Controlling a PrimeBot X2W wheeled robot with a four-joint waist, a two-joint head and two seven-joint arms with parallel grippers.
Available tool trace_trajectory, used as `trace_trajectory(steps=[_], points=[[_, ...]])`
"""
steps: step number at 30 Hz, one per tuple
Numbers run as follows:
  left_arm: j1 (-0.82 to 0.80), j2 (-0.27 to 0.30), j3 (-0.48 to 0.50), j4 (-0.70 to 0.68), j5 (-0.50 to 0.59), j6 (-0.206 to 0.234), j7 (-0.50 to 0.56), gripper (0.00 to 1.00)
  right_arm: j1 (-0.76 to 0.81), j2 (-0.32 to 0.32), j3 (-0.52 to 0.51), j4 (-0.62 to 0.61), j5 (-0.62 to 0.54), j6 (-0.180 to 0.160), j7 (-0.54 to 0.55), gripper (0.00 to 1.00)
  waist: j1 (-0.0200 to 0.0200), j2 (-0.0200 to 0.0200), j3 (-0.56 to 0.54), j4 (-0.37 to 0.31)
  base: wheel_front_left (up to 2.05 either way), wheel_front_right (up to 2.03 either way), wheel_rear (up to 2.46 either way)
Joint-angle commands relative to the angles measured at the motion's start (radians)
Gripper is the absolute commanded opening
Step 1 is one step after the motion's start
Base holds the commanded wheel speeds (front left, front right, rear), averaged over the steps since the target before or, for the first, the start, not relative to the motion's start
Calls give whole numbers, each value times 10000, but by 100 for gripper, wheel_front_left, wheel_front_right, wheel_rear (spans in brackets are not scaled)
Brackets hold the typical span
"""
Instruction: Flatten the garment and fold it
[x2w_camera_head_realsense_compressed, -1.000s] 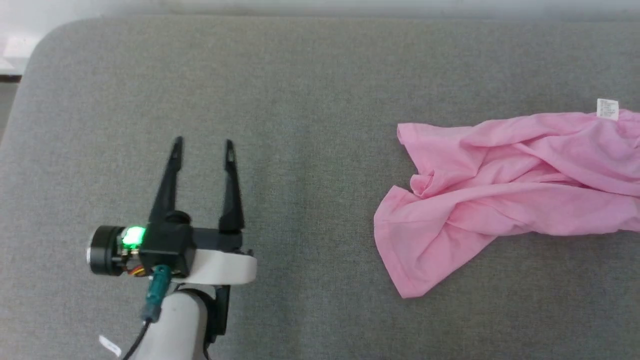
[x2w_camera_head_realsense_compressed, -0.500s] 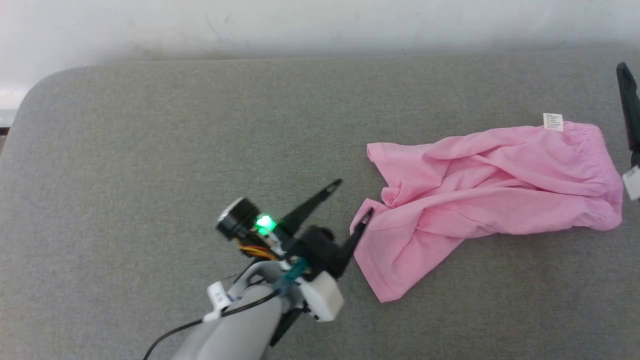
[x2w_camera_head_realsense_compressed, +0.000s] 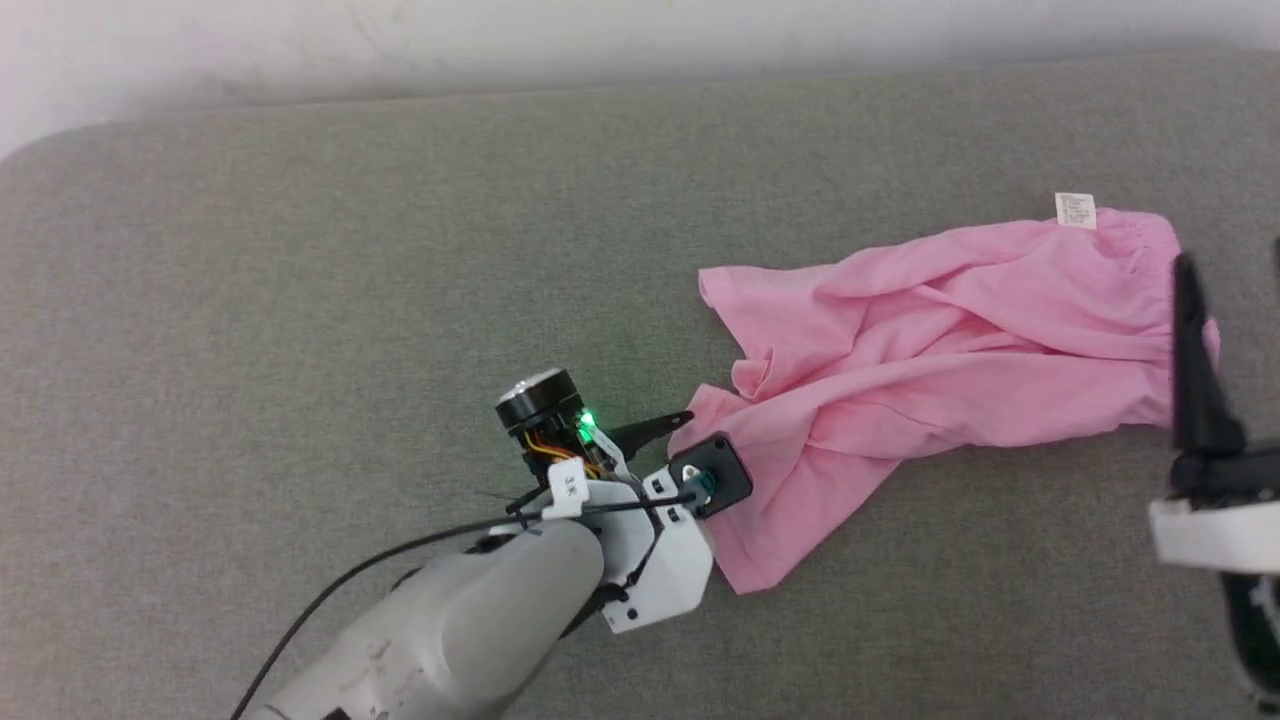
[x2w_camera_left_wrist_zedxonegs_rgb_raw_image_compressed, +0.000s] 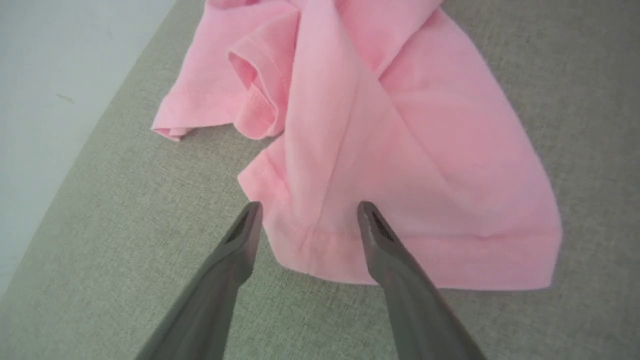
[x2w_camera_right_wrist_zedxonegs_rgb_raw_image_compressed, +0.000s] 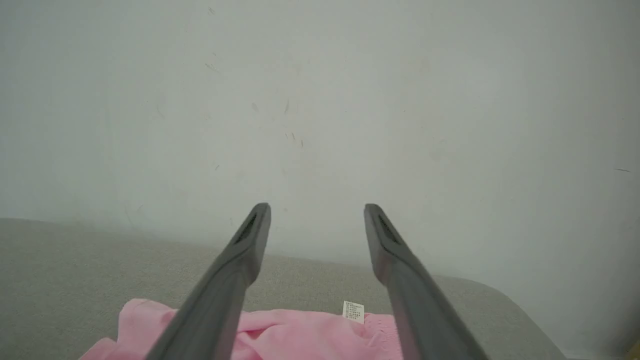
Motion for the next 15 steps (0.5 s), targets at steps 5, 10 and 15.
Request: trace_trajectory(steps=[5, 10, 15], points=[[-560, 24, -1222, 758, -789, -4, 511, 100, 584, 543, 138, -117, -227, -19, -3, 100, -1, 0, 344, -267, 0, 0, 0], [-1052, 200, -1661, 925, -1038, 107, -221, 0, 690, 754, 42, -106, -492, -19, -24, 100, -1, 0, 293, -297, 0, 0, 0], [-1041, 929, -1077, 103, -904, 1173, -1392, 0, 862, 743, -274, -84, -571, -19, -38, 100, -1, 0, -89, -30, 0, 0, 0]])
